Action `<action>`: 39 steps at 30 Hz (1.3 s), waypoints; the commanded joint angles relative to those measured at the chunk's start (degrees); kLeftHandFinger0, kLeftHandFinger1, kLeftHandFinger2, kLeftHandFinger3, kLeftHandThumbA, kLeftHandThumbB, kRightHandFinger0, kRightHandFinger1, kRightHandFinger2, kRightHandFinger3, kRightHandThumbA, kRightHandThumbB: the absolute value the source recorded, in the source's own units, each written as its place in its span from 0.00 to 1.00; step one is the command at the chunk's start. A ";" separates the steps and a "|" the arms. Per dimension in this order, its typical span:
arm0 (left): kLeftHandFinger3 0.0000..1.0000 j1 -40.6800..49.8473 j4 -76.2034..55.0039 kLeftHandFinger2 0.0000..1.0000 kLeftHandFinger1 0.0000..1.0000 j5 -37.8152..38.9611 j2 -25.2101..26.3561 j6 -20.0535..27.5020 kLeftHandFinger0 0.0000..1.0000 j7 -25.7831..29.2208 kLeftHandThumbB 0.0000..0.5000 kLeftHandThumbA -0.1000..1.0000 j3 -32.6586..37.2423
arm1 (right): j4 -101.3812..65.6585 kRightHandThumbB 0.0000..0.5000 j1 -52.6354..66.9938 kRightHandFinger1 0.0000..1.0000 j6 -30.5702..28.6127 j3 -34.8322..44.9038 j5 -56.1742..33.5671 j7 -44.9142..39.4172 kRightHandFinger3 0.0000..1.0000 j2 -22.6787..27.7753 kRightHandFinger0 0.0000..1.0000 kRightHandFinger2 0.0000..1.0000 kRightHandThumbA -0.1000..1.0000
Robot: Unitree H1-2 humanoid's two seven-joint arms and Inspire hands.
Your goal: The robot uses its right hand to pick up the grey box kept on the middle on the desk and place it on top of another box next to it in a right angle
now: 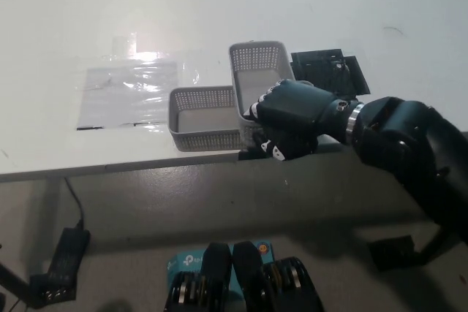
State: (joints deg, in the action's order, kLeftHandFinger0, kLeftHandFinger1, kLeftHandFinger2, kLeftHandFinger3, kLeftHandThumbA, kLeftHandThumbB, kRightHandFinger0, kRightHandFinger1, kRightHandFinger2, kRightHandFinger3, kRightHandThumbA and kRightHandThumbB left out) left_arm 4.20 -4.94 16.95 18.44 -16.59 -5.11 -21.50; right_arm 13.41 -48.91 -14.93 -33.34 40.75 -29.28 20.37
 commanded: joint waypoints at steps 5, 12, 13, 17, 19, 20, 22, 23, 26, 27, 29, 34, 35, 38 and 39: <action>0.24 0.47 -0.32 0.00 0.00 0.12 1.57 2.55 0.00 -1.35 0.80 0.09 -0.12 | 0.42 0.37 -1.48 0.00 -0.25 -1.64 9.57 4.25 0.30 0.39 0.00 0.32 0.00; 0.25 0.93 -0.52 0.03 0.00 -0.56 1.49 1.57 0.00 -1.06 0.84 0.14 0.04 | -3.00 0.22 -1.87 0.54 2.47 -3.73 16.07 0.10 1.00 1.60 0.34 0.67 0.36; 0.25 1.01 -0.48 0.03 0.00 -1.05 1.60 2.10 0.00 -1.21 0.80 0.14 0.28 | -5.02 0.40 -1.41 0.96 5.17 -2.93 16.47 -1.89 1.00 1.36 0.73 1.00 0.43; 0.21 1.58 -0.24 0.02 0.00 -0.59 1.26 3.15 0.00 -1.51 0.83 0.11 -0.17 | -7.90 0.61 -1.26 1.00 6.23 -1.71 17.00 -2.53 1.00 1.26 0.77 1.00 0.52; 0.23 1.84 -0.17 0.00 0.00 -0.52 1.20 3.73 0.00 -1.70 0.83 0.12 -0.17 | -10.34 0.67 -2.00 1.00 7.17 -1.21 17.00 -5.34 1.00 1.38 0.80 1.00 0.54; 0.23 1.83 -0.57 0.01 0.00 -0.49 1.04 2.60 0.00 -1.14 0.84 0.11 -0.28 | -10.73 0.68 -2.20 1.00 7.22 -0.72 16.33 -5.57 1.00 1.32 0.80 1.00 0.53; 0.25 2.17 0.00 0.03 0.00 -0.41 1.23 3.30 0.00 -1.73 0.83 0.10 -0.09 | -12.54 0.69 -2.46 1.00 8.19 0.05 15.50 -7.74 1.00 1.21 0.80 1.00 0.54; 0.25 2.41 0.09 0.03 0.00 -0.40 1.04 3.48 0.00 -1.68 0.84 0.11 -0.09 | -13.25 0.70 -2.40 1.00 8.81 0.64 14.49 -8.73 1.00 1.04 0.81 1.00 0.51; 0.24 2.81 0.22 0.02 0.00 0.24 0.74 3.93 0.00 -2.08 0.84 0.11 -0.03 | -14.15 0.71 -3.15 1.00 9.16 2.10 12.12 -10.24 1.00 0.83 0.73 1.00 0.52; 0.24 2.90 0.37 0.00 0.00 -0.10 0.74 4.07 0.00 -1.89 0.84 0.12 0.13 | -14.47 0.68 -3.62 1.00 9.52 2.83 11.31 -11.19 1.00 0.68 0.71 1.00 0.53; 0.24 2.83 0.47 0.00 0.00 0.08 0.53 4.15 0.00 -1.68 0.84 0.09 0.02 | -15.08 0.64 -4.52 1.00 10.49 3.55 10.81 -13.41 1.00 0.58 0.71 1.00 0.55; 0.22 2.85 0.43 0.03 0.00 0.85 0.42 4.25 0.00 -1.73 0.85 0.06 -0.32 | -16.58 0.62 -6.44 1.00 13.66 5.25 8.91 -18.97 1.00 0.24 0.78 1.00 0.55; 0.21 2.90 0.56 0.01 0.00 0.42 0.43 4.44 0.00 -1.52 0.84 0.06 -0.19 | -18.99 0.63 -7.16 1.00 16.88 6.20 7.49 -23.32 1.00 0.49 0.80 1.00 0.56; 0.21 2.89 0.47 0.00 0.00 0.20 0.48 3.90 0.00 -1.24 0.84 0.09 -0.14 | -25.18 0.71 -8.47 1.00 23.77 8.77 4.84 -31.07 1.00 2.18 0.93 1.00 0.63; 0.21 2.85 0.46 0.01 0.00 0.64 0.39 3.70 0.00 -1.32 0.83 0.07 -0.30 | -26.92 0.76 -8.93 1.00 25.13 9.62 3.83 -32.54 1.00 3.10 0.95 1.00 0.67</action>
State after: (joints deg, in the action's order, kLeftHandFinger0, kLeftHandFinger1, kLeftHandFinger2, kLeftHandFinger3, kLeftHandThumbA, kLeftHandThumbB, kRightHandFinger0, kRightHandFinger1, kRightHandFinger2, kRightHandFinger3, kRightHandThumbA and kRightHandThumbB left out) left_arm 6.70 -3.95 16.84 18.38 -14.71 -5.85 -21.37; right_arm -4.65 -51.63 -1.09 -28.33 50.58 -48.17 20.55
